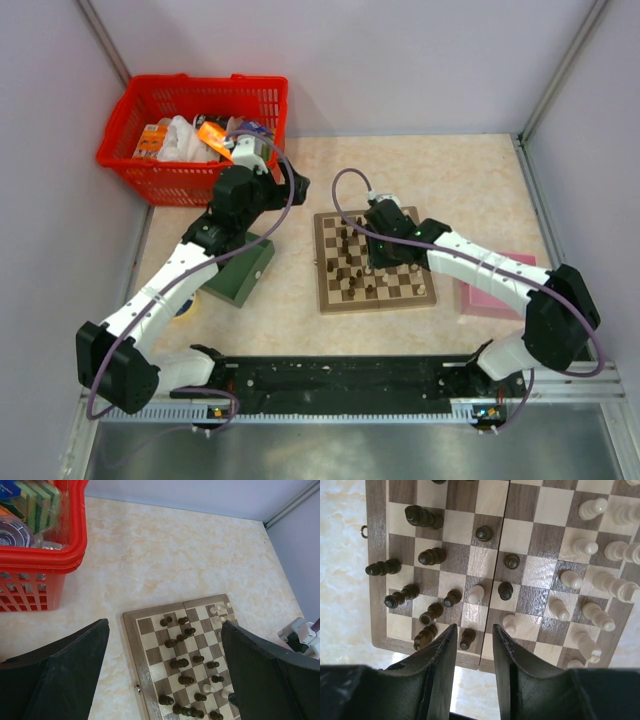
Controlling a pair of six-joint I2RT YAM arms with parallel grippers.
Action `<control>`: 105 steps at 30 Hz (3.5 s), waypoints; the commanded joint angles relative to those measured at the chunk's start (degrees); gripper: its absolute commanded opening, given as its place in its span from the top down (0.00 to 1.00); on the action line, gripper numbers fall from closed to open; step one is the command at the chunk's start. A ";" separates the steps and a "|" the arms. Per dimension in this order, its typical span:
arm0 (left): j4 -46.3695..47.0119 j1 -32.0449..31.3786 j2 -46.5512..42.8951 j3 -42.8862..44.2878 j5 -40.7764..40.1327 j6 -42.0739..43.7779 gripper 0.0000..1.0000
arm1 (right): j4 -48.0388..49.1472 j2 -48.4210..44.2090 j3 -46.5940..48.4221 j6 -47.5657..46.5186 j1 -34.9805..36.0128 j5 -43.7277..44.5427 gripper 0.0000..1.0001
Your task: Set up the chess pieces on the board
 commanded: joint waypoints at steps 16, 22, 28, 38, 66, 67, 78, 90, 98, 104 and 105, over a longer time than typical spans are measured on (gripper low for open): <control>1.46 0.38 -1.40 -0.63 -2.21 1.54 0.01 | -1.29 -2.16 -6.01 5.09 0.44 1.96 0.64; 1.11 0.55 -1.49 -1.07 -2.65 1.63 0.01 | -0.23 -1.02 -6.10 4.91 0.44 3.36 0.65; 1.02 0.55 -2.28 -1.42 -3.26 1.71 0.01 | 0.03 0.21 -6.54 4.65 0.44 4.07 0.66; 1.37 0.81 -2.28 -1.86 -3.09 1.63 0.01 | 0.64 1.53 -6.71 4.30 -0.44 4.42 0.68; 1.98 1.08 -2.19 -2.65 -3.44 1.36 0.01 | 1.87 2.50 -7.68 3.16 -2.37 4.77 0.76; 1.90 1.08 -2.02 -2.65 -3.44 1.36 0.01 | 2.05 2.50 -7.68 3.16 -2.37 4.60 0.74; 2.42 1.26 -1.58 -2.57 -2.91 1.19 0.01 | 2.67 2.59 -7.86 3.24 -2.63 5.12 0.72; 2.43 1.34 -0.87 -1.86 -2.38 1.10 0.01 | 2.66 2.15 -7.15 2.45 -3.25 4.60 0.75; 2.43 1.34 -0.70 -1.43 -1.77 1.19 0.01 | 1.70 -0.13 -7.77 2.19 -3.25 4.68 0.89; 2.16 1.52 -0.43 -1.51 -1.94 1.28 0.01 | -0.59 -4.44 -10.58 2.80 -4.04 6.00 0.89; 2.07 1.43 -0.43 -1.51 -1.86 1.19 0.01 | -0.67 -5.14 -11.19 2.89 -4.30 6.09 0.89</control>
